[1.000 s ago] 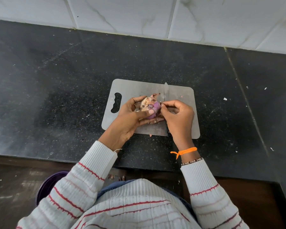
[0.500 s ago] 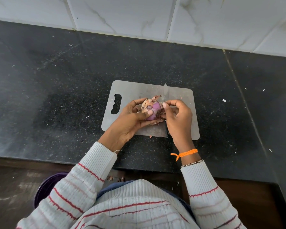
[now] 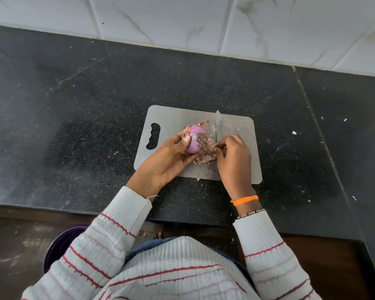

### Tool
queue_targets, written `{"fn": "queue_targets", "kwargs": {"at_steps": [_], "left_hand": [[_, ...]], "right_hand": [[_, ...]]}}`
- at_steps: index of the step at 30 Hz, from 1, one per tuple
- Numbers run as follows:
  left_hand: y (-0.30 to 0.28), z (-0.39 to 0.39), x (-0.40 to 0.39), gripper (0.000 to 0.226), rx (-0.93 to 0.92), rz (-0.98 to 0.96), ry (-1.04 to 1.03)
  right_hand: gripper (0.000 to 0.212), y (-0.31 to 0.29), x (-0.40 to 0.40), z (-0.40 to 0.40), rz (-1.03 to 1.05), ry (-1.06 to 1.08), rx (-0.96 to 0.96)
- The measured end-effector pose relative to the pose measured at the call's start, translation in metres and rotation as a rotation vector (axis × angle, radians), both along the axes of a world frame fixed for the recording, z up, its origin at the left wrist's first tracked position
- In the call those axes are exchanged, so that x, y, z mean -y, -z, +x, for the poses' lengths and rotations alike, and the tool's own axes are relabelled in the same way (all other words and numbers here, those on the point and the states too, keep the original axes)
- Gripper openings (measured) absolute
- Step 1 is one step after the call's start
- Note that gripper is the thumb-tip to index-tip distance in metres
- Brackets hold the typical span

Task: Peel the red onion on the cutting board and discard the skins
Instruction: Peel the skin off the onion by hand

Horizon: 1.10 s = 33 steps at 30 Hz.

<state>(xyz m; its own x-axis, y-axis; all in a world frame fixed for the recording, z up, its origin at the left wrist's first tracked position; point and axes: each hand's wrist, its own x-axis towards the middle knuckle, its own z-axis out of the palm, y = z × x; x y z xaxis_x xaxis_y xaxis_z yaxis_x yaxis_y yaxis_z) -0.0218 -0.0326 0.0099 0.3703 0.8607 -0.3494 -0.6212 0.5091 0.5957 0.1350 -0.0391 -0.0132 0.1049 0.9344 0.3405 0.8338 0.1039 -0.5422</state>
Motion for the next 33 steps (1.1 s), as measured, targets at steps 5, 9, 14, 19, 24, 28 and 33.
{"fn": "queue_targets", "kwargs": {"at_steps": [5,9,14,19,24,28,33], "left_hand": [[-0.001,-0.004,0.000,0.018,-0.003,-0.019,-0.049],[-0.002,-0.004,0.001,0.015,-0.005,-0.044,-0.059],[0.000,0.001,0.002,0.013,-0.034,-0.059,-0.067],[-0.004,0.003,0.004,0.016,-0.072,-0.047,-0.075],[-0.003,0.001,0.004,0.044,-0.109,-0.061,-0.106],[-0.001,0.001,0.003,0.045,-0.142,-0.057,-0.109],[-0.001,0.001,0.002,0.041,-0.117,-0.084,-0.101]], "right_hand": [[0.013,0.000,0.000,0.003,0.012,-0.008,-0.150],[0.022,-0.017,0.005,-0.009,0.088,-0.048,-0.394],[0.011,-0.024,0.009,-0.022,0.151,-0.143,-0.460],[0.011,-0.021,0.008,-0.021,0.187,-0.173,-0.418],[0.006,-0.020,0.004,-0.018,0.180,-0.186,-0.451],[0.003,-0.016,0.002,-0.019,0.178,-0.190,-0.431],[0.004,-0.016,0.000,-0.016,0.140,-0.161,-0.466]]}}
